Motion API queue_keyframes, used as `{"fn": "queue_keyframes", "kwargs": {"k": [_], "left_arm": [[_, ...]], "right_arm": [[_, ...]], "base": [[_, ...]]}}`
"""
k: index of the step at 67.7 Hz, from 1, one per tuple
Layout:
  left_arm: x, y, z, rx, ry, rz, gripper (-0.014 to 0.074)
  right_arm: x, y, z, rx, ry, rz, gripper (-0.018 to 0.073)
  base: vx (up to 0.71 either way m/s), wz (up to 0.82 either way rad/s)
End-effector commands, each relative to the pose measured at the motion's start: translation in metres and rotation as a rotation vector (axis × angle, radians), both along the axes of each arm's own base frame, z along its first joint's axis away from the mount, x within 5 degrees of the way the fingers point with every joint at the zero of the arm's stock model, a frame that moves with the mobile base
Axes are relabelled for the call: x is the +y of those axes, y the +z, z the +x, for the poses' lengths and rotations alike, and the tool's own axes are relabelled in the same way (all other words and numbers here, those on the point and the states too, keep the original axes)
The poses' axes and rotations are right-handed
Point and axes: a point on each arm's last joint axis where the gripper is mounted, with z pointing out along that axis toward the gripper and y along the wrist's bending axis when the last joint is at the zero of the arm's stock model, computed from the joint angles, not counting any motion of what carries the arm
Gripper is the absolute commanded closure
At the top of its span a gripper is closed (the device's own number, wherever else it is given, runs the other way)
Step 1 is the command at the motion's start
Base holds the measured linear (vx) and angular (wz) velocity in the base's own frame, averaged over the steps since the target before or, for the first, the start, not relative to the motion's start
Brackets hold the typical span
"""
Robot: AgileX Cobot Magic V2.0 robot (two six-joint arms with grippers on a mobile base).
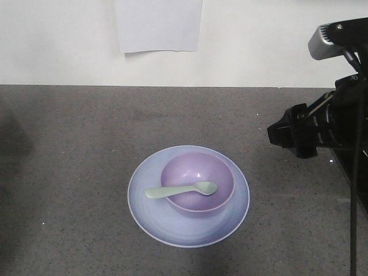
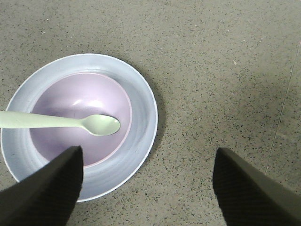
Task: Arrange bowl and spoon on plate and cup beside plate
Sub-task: 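Move the left gripper to the brown paper cup and grasp its rim, then set the paper cup down beside the plate with the left gripper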
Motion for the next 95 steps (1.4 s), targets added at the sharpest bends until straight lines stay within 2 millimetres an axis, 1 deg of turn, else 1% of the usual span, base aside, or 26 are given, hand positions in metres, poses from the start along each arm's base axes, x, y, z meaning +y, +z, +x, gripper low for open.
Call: {"fn": "queue_keyframes", "kwargs": {"k": [1,11,20,32,43,56,57,63,70,95], "left_arm": [[-0.005,0.028,-0.01,-0.101,-0.016,0.002,0.0604],[-0.018,0.045,-0.019,-0.179,-0.055,-0.082,0.0604],[-0.036,0.059,-0.027,-0.247,-0.13,-0.184,0.0604],[-0.066,0.065,-0.029,-0.262,-0.245,-0.282,0.0604],[-0.097,0.059,-0.027,-0.245,-0.348,-0.304,0.0604],[-0.126,0.04,-0.028,-0.208,-0.432,-0.321,0.0604],[-0.145,0.025,-0.03,-0.195,-0.485,-0.328,0.0604],[-0.151,0.021,-0.032,-0.184,-0.503,-0.331,0.0604],[-0.157,0.02,-0.033,-0.183,-0.521,-0.334,0.0604],[-0.159,0.021,-0.034,-0.181,-0.52,-0.36,0.0604]], "right_arm": [[-0.002,0.016,-0.001,-0.095,-0.002,0.026,0.0],[-0.002,0.016,-0.001,-0.095,-0.002,0.026,0.0],[-0.002,0.016,-0.001,-0.095,-0.002,0.026,0.0],[-0.002,0.016,-0.001,-0.097,-0.002,0.027,0.0],[-0.002,0.016,-0.001,-0.098,-0.002,0.027,0.0],[-0.002,0.016,-0.001,-0.1,-0.002,0.028,0.0],[-0.002,0.016,-0.001,-0.101,-0.002,0.028,0.0],[-0.002,0.016,-0.001,-0.101,-0.002,0.028,0.0],[-0.002,0.017,-0.001,-0.102,-0.002,0.029,0.0],[-0.002,0.017,-0.001,-0.102,-0.002,0.029,0.0]], "base": [[0.0,0.0],[0.0,0.0],[0.0,0.0],[0.0,0.0],[0.0,0.0],[0.0,0.0],[0.0,0.0],[0.0,0.0],[0.0,0.0],[0.0,0.0]]}}
